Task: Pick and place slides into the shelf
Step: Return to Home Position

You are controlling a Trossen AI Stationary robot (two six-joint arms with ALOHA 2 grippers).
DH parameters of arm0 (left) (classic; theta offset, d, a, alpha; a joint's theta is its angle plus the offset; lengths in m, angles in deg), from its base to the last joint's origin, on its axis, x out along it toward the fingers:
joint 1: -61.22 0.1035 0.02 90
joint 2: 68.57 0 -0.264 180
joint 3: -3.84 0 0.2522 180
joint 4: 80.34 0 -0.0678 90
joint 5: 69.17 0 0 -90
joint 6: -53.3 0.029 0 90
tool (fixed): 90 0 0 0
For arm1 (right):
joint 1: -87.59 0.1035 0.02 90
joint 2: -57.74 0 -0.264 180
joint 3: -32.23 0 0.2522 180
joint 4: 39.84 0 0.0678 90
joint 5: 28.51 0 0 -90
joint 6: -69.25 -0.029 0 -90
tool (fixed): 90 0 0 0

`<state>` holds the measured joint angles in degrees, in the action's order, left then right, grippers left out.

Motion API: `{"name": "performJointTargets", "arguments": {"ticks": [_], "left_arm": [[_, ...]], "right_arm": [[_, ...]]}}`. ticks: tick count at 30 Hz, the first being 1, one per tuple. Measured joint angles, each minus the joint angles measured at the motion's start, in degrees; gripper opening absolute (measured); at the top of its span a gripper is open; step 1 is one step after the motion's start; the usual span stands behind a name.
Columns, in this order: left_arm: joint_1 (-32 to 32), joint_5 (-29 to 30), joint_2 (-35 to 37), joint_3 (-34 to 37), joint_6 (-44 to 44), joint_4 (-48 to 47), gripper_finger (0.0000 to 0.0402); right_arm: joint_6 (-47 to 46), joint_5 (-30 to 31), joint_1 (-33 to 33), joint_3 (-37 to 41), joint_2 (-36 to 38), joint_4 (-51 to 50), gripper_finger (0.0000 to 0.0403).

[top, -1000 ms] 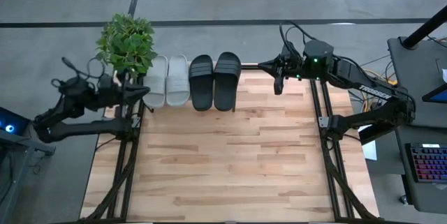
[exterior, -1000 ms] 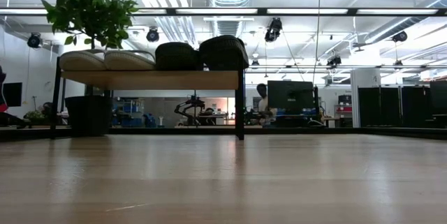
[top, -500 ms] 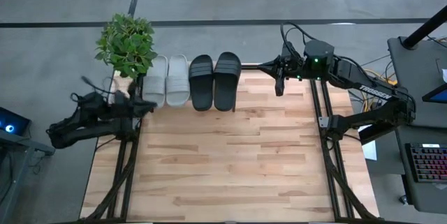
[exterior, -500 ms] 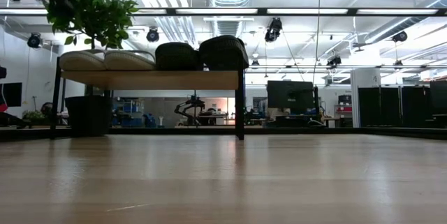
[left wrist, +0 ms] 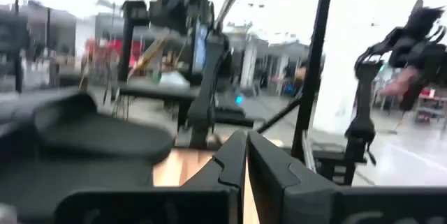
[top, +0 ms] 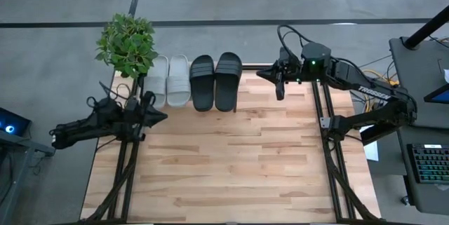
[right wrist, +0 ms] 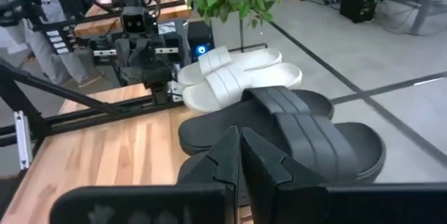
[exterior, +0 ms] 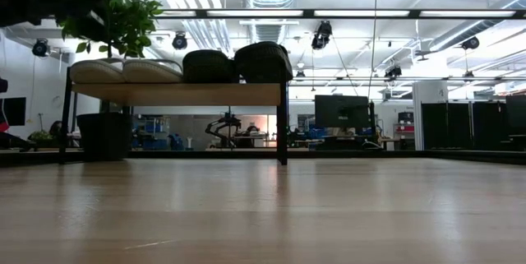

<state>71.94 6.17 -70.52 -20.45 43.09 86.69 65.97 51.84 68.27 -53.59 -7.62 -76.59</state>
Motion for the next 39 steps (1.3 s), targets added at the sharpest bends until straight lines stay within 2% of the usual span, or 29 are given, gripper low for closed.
{"name": "performJointTargets", "arguments": {"ticks": [2,6,11,14,17,20,24,30,34,39], "left_arm": [[-0.1,-0.4,-0.6,0.1,0.5,2.4,0.0],[-0.2,-0.2,-1.6,-0.1,4.0,-1.9,0.0],[-0.2,3.5,-3.4,0.1,4.9,-8.1,0.0],[-0.2,5.3,-4.1,0.2,5.8,-8.2,0.0],[-0.2,6.1,-4.7,0.2,14.0,-8.3,0.0],[-0.2,6.0,-5.1,0.1,21.0,-8.2,0.0],[-0.2,6.0,-4.8,0.0,16.7,-5.6,0.0],[-0.1,6.0,-3.9,0.0,7.7,-2.0,0.0],[-0.2,6.9,-3.7,-0.1,7.5,-0.9,0.0],[-0.1,7.8,-3.8,-0.1,7.6,0.1,0.0]], "right_arm": [[-0.8,0.0,0.4,1.1,0.0,1.7,0.0008],[-0.8,-0.1,0.7,3.5,-0.2,5.9,0.0008],[-1.7,-0.2,0.7,7.3,-0.1,8.5,0.0008],[-2.0,-1.9,0.7,10.6,-0.1,11.1,0.0008],[-2.8,-6.1,0.7,15.5,-0.1,20.4,0.0008],[-3.5,-8.7,0.7,21.6,-0.1,35.4,0.0008],[-6.0,-8.6,1.2,29.5,-1.4,51.8,0.0008],[-5.2,-7.3,6.7,35.1,-8.7,62.7,0.0008],[-1.7,-6.8,8.8,37.3,-14.6,70.7,0.0008],[-6.6,-7.9,8.9,44.2,-17.1,81.8,0.0008]]}}
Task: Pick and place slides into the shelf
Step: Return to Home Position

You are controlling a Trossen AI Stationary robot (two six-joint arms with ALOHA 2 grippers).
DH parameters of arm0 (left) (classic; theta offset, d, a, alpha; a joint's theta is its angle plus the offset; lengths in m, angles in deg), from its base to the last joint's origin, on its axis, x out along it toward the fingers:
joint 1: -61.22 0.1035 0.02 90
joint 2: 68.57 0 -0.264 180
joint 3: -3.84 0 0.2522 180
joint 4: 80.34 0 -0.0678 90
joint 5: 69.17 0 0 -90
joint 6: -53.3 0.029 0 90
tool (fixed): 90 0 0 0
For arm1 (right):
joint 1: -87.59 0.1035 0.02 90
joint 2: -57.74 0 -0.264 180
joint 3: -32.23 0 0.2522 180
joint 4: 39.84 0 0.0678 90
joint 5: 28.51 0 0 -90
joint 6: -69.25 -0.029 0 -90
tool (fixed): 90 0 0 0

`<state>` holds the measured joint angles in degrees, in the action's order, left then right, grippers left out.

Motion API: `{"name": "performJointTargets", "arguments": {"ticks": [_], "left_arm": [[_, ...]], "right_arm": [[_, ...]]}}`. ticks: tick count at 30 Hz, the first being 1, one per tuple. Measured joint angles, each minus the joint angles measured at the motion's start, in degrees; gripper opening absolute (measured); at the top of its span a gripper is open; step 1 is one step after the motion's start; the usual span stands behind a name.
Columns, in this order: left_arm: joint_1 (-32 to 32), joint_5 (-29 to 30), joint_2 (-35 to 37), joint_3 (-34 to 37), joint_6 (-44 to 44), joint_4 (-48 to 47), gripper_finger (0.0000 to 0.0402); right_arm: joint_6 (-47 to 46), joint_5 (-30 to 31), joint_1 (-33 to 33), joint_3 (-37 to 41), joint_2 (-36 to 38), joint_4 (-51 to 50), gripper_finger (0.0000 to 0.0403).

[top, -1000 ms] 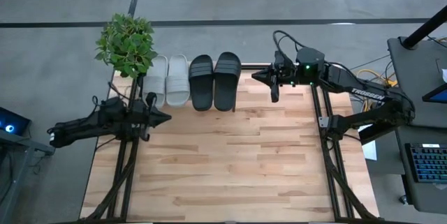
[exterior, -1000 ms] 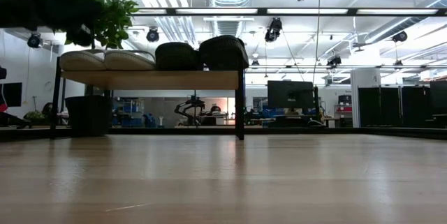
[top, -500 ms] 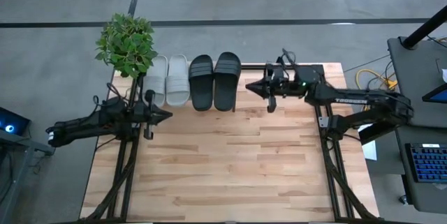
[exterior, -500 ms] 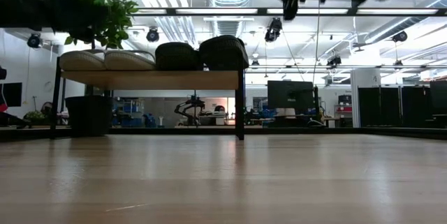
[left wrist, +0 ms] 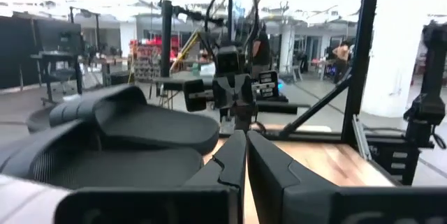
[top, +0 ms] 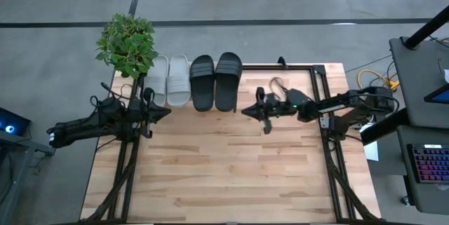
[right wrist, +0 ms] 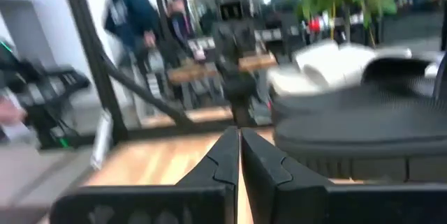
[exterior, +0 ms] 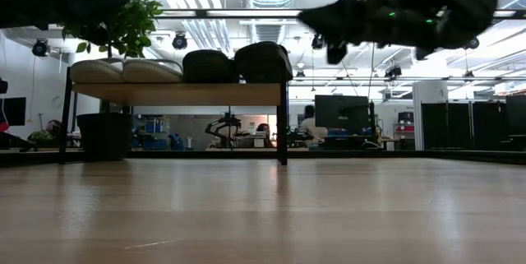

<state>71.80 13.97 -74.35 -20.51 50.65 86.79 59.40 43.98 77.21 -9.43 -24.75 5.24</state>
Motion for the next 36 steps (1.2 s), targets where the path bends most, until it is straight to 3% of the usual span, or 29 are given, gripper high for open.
{"name": "performJointTargets", "arguments": {"ticks": [5,12,18,21,26,31,36], "left_arm": [[0.0,-0.1,0.4,0.0,0.0,1.8,0.0],[0.0,0.1,0.2,0.0,0.1,1.7,0.0],[0.0,3.1,0.2,0.0,0.3,1.2,0.0],[0.0,4.0,0.2,0.0,0.1,1.1,0.0],[0.0,4.0,0.2,0.0,0.1,1.2,0.0],[0.0,4.0,0.2,0.0,0.1,1.2,0.0],[0.0,4.0,0.2,0.0,0.1,1.2,0.0]], "right_arm": [[-0.3,1.5,2.1,8.3,7.2,5.7,0.0008],[5.1,17.0,10.9,21.6,24.6,5.6,0.0008],[24.2,17.4,15.4,27.3,36.7,2.4,0.0008],[16.2,17.4,14.8,27.4,42.3,-2.3,0.0008],[16.7,14.7,14.8,27.4,52.5,-17.5,0.0008],[6.5,15.2,14.6,27.4,59.5,-25.9,0.0008],[11.4,15.6,14.5,27.4,61.2,-33.1,0.0008]]}}
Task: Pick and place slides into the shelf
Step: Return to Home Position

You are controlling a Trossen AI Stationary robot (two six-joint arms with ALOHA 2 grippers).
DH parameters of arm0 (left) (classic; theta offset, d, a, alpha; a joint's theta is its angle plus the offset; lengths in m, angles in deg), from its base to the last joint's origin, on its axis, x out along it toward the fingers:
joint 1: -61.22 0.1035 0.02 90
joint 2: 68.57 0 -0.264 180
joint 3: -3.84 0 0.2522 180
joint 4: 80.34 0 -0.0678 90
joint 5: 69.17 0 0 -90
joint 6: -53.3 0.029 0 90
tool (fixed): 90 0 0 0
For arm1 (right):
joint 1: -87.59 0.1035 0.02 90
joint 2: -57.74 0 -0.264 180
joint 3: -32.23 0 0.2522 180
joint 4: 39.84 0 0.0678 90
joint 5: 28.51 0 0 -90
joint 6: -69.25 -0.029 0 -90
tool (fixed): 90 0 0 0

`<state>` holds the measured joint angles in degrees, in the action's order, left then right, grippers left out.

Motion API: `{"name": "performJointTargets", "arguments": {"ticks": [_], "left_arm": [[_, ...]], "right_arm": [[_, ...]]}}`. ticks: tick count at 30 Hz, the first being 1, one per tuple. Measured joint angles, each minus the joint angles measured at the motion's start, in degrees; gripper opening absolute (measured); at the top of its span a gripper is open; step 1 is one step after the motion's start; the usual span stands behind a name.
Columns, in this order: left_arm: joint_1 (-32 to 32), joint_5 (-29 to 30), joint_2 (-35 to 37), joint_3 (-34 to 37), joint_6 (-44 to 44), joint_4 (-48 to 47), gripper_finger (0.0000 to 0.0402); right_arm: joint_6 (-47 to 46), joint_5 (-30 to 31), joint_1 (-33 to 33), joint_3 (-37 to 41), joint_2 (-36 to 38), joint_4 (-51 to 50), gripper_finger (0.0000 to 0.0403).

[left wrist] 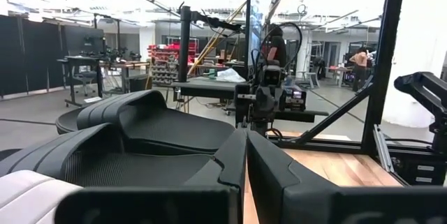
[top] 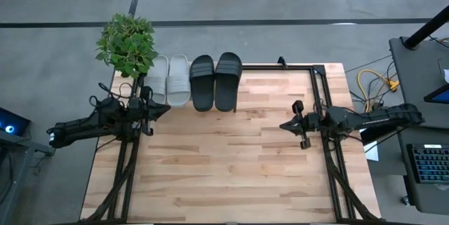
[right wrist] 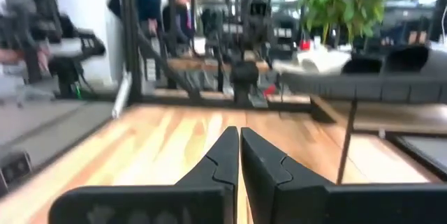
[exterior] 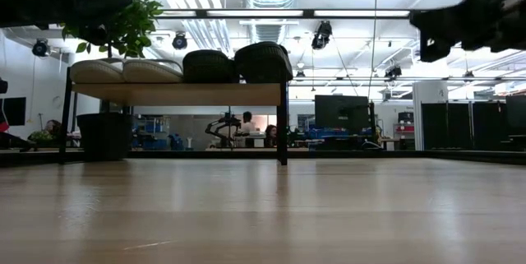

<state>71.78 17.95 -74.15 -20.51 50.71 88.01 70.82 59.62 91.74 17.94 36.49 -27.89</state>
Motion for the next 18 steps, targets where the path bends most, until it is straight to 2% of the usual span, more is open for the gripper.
{"name": "performJointTargets", "arguments": {"ticks": [5,11,18], "left_arm": [[0.0,0.0,0.0,0.0,0.0,0.0,0.0],[0.0,0.0,0.0,0.0,0.0,0.0,0.0],[0.0,0.0,0.0,0.0,0.0,0.0,0.0]], "right_arm": [[-5.4,-0.4,-0.9,0.0,-0.4,-2.8,0.0008],[-4.8,-2.5,-1.5,0.0,-2.3,-3.0,0.0009],[-3.6,1.1,-1.8,0.0,-3.8,-3.0,0.0009]]}}
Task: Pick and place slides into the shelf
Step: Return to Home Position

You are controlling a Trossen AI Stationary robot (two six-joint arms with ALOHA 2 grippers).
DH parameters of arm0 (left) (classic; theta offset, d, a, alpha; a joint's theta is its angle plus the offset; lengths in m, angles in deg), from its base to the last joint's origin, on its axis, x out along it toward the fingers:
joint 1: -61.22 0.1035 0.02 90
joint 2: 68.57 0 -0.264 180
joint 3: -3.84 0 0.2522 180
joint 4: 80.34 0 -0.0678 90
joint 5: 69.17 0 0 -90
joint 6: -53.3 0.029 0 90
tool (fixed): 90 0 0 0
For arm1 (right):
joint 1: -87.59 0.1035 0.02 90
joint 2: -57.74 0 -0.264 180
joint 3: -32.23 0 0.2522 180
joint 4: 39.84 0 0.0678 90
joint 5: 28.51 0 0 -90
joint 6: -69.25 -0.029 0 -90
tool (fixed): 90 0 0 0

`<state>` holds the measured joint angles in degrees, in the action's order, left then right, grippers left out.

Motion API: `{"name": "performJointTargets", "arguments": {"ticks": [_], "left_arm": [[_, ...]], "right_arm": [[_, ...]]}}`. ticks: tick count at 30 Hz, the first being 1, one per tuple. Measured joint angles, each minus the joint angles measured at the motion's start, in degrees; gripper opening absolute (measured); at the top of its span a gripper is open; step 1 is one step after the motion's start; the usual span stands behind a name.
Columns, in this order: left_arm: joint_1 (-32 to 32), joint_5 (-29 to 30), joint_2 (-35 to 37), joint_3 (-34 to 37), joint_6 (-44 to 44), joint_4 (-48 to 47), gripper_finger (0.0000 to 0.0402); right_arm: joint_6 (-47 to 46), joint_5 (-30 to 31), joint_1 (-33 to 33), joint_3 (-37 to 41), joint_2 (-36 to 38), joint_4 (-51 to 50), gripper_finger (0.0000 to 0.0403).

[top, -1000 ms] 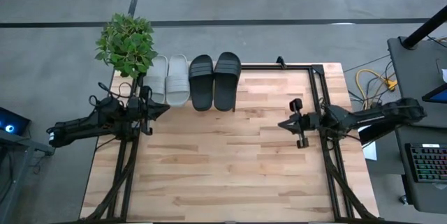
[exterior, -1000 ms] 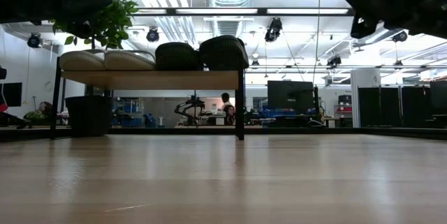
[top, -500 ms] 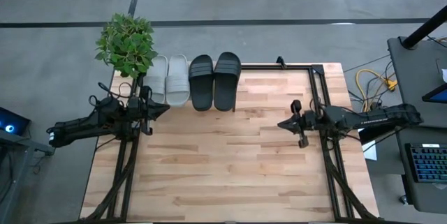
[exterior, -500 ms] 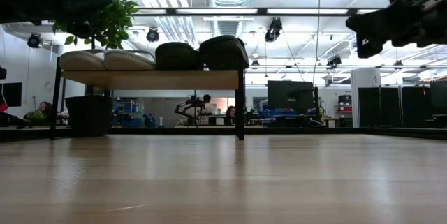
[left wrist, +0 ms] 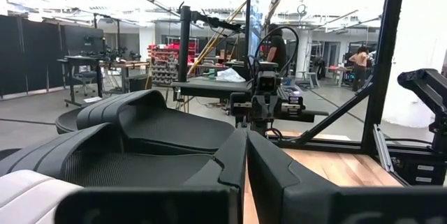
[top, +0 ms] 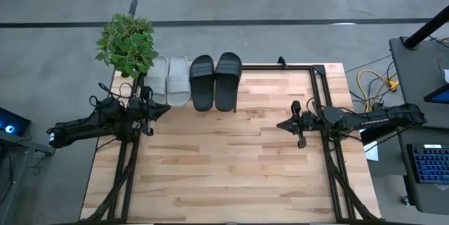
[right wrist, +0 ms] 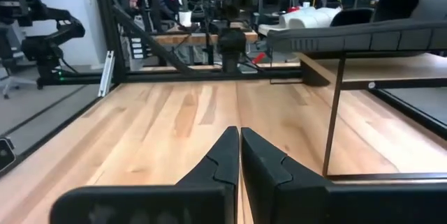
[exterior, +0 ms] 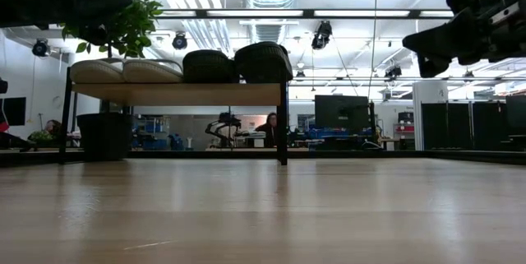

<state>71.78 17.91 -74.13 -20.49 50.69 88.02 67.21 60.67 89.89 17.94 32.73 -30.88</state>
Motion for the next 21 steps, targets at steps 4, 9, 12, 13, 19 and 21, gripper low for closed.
{"name": "performJointTargets", "arguments": {"ticks": [4,9,12,13,19,21], "left_arm": [[0.0,0.0,0.0,0.0,0.0,0.0,0.0],[0.0,0.0,0.0,0.0,0.0,0.0,0.0],[0.0,0.0,0.0,0.0,0.0,0.0,0.0],[0.0,0.0,0.0,0.0,0.0,0.0,0.0],[0.0,0.0,0.0,0.0,0.0,0.0,0.0],[0.0,0.0,0.0,0.0,0.0,0.0,0.0]], "right_arm": [[-0.8,0.0,0.0,0.0,0.0,0.0,0.0009],[-0.7,0.0,0.0,0.0,0.0,0.0,0.0009],[-1.0,0.0,0.0,0.0,0.0,0.0,0.0009],[-1.0,0.0,0.0,0.0,0.0,0.0,0.0009],[-1.0,0.0,0.0,0.0,0.0,0.0,0.0009],[-0.7,0.0,0.0,0.0,0.0,0.0,0.0009]]}}
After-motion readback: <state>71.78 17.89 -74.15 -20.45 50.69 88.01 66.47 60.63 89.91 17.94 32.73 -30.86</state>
